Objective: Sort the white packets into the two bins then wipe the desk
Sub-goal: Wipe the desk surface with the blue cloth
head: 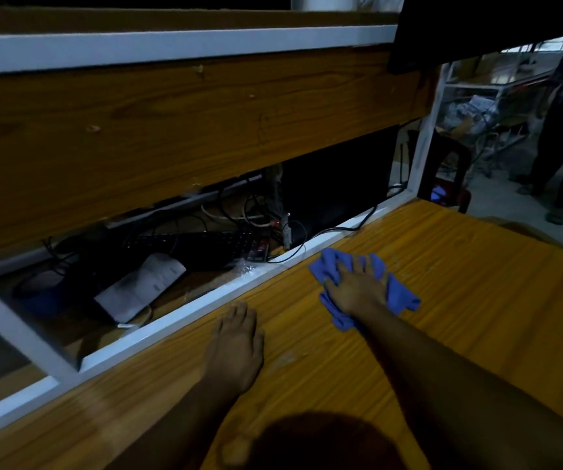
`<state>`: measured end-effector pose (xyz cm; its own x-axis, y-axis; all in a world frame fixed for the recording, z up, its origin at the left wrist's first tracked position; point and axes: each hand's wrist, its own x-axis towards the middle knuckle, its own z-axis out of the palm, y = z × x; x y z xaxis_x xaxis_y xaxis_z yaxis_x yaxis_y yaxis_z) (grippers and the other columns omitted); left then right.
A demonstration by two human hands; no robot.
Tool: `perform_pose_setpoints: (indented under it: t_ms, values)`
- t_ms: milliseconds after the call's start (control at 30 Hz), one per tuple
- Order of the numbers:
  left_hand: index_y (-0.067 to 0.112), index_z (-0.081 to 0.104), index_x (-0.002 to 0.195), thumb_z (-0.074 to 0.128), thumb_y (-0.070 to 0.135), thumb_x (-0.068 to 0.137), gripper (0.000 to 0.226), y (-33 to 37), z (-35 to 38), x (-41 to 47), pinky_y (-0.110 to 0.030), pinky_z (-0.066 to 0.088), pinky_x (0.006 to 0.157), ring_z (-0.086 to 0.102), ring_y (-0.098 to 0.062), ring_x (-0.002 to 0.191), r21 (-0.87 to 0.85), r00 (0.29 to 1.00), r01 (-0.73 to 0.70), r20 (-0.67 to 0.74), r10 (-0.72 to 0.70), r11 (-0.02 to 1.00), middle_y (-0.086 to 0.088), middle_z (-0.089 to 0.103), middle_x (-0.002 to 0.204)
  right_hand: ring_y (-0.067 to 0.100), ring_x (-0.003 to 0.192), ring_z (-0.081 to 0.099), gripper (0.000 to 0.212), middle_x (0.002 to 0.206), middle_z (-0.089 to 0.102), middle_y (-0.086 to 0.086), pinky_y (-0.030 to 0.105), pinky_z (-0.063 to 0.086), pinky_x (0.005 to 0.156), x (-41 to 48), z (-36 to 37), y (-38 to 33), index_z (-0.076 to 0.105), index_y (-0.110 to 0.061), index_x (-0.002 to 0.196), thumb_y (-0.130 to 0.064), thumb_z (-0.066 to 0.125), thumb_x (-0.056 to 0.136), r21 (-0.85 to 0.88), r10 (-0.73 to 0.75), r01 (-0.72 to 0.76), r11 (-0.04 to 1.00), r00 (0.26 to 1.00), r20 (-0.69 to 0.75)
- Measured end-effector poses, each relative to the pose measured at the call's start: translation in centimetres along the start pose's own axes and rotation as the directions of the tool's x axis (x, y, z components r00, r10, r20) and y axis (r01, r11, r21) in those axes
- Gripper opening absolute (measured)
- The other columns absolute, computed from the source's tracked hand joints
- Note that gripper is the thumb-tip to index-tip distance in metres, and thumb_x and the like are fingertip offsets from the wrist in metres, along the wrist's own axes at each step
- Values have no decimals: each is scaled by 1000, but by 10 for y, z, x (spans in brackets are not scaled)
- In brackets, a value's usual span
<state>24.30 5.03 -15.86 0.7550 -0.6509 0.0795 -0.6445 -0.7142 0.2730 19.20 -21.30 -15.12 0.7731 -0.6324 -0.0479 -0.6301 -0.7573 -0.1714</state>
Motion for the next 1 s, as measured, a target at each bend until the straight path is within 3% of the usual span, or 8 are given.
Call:
perform_pose_setpoints:
  t_ms: [67, 133, 267, 467, 667, 767, 867, 1000]
  values:
    - [22, 12, 154, -2, 67, 89, 80, -11, -4, -15, -37, 0, 120, 0, -16, 149, 16, 999, 5, 32, -5, 1000, -1, 4, 162, 36, 148, -7, 69, 162, -1, 10, 66, -1, 112, -8, 4, -42, 15, -29, 153, -64, 23, 94, 66, 27, -27, 997, 1000, -2]
    - [20, 10, 154, -14, 72, 78, 95, -22, -8, -31, -39, -1, 120, -2, -17, 149, 42, 999, 43, 30, -44, 998, -2, 3, 162, 34, 148, -6, 67, 162, 0, 6, 64, -2, 113, -40, 11, -85, 16, -30, 152, -62, 25, 94, 70, -203, 202, 977, 979, 4]
    - [22, 6, 155, -13, 69, 77, 92, -29, -13, -66, -41, -4, 120, -6, -18, 149, 38, 992, 122, 10, -123, 992, -4, -1, 163, 20, 149, -9, 59, 163, -1, -2, 56, -6, 116, -94, 15, -90, 15, -39, 151, -60, 31, 98, 58, -671, 670, 740, 733, 110]
    - [26, -5, 154, -5, 69, 85, 81, -17, -15, -133, -38, -7, 119, -16, -14, 146, 89, 984, 142, 97, -150, 986, -2, -15, 160, 26, 148, -11, 68, 162, -6, -1, 60, -4, 115, -99, 14, -57, 9, -39, 152, -70, 22, 93, -29, -275, 277, 961, 960, 58]
    - [23, 4, 155, -20, 83, 67, 109, 7, -13, -189, -35, -1, 119, -11, -16, 149, 48, 980, 189, 59, -192, 981, -1, -9, 162, 18, 148, -14, 86, 162, -7, -9, 55, -5, 116, -204, 23, -48, 10, -49, 149, -85, 1, 71, 76, -716, 715, 695, 677, 170]
    - [23, 5, 155, -13, 82, 72, 103, 24, -14, -226, -36, 3, 119, -8, -18, 149, 46, 981, 179, 64, -182, 983, -1, -7, 162, 19, 149, -10, 93, 163, -3, -7, 58, -1, 116, -212, 12, 8, 13, -47, 149, -93, 5, 68, 56, -558, 556, 829, 820, 128]
    - [23, 3, 155, 0, 75, 84, 88, 42, -11, -259, -38, 3, 120, -8, -19, 149, 60, 978, 184, 85, -189, 981, -2, -7, 162, 23, 149, -11, 73, 162, -4, -5, 59, -3, 115, -247, 7, 38, 10, -42, 151, -76, 24, 88, 17, -296, 295, 955, 951, 96]
    - [20, 10, 155, 4, 76, 84, 91, 65, -9, -298, -39, 7, 121, -1, -21, 150, 31, 974, 222, 47, -224, 974, -5, 0, 162, 23, 148, -15, 88, 162, -9, -5, 58, -4, 115, -348, 18, 32, 5, -43, 151, -86, 2, 74, 41, -589, 590, 806, 796, 140]
